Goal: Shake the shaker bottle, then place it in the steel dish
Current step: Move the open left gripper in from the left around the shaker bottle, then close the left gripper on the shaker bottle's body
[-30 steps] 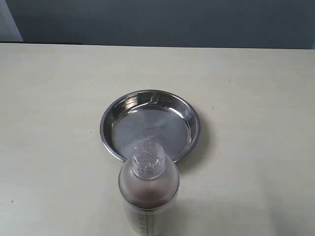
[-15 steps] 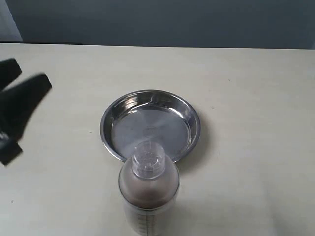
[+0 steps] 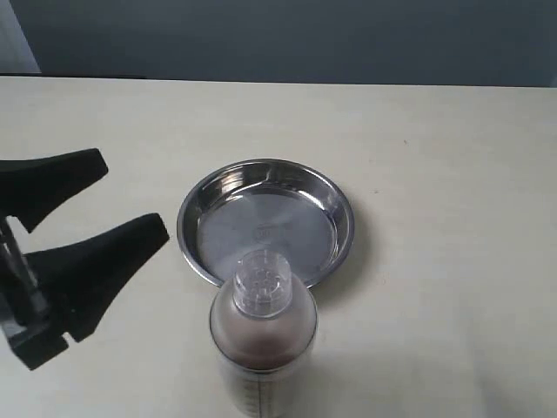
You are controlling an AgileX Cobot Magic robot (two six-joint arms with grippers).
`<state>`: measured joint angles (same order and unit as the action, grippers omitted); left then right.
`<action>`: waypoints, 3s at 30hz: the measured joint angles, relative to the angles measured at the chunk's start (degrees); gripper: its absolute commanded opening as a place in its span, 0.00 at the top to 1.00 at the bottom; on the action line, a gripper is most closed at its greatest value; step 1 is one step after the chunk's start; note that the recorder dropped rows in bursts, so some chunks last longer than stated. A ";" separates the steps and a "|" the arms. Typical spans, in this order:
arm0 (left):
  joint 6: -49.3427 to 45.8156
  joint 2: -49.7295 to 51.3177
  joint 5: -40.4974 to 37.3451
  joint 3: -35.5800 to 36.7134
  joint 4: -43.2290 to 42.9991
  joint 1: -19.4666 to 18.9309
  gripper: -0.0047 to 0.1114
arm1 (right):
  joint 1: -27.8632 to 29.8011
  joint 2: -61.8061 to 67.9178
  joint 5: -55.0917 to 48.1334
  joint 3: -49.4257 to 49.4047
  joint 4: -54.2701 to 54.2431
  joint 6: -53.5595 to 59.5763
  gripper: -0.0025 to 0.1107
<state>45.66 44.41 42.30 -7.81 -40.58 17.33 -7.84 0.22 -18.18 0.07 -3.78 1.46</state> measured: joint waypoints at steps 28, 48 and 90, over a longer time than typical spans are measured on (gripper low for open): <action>-11.19 30.08 27.00 -6.49 -12.45 0.22 0.15 | 0.00 0.00 0.00 0.00 0.00 0.00 0.98; -21.38 38.78 27.63 -7.66 -12.81 11.31 0.15 | 0.00 0.00 0.00 0.00 0.00 0.00 0.98; -30.11 56.95 27.27 -8.66 -5.18 11.54 0.15 | 0.00 0.00 0.00 0.00 0.00 0.00 0.98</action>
<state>15.55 101.37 69.57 -16.46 -45.76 28.87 -7.84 0.22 -18.18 0.07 -3.78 1.46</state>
